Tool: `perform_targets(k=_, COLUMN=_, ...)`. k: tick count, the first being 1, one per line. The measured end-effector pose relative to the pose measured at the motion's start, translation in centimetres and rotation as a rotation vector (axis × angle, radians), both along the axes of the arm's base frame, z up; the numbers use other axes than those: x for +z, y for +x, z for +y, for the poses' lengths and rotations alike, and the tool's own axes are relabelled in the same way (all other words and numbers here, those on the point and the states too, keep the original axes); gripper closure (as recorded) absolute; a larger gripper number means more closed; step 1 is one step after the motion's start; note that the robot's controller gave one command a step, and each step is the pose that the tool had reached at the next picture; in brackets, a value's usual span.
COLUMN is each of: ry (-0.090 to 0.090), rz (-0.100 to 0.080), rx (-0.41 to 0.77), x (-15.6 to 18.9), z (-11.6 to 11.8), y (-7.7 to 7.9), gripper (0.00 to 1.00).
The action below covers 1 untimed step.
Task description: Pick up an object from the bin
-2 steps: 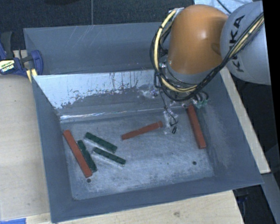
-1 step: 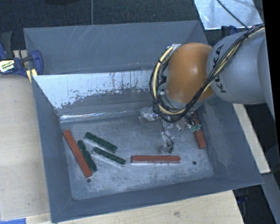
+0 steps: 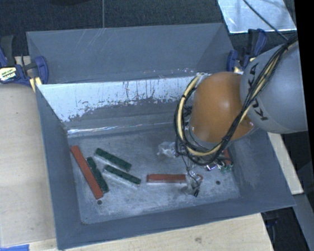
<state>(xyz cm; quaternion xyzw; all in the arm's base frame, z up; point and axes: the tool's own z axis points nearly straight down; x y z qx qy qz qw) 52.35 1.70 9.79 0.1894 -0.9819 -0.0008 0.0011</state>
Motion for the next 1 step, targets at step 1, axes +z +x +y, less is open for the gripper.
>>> perform_targets(k=1, ry=-0.001, rz=-0.001, rx=-0.110, x=-2.87, z=0.92, y=-1.85, gripper=0.00)
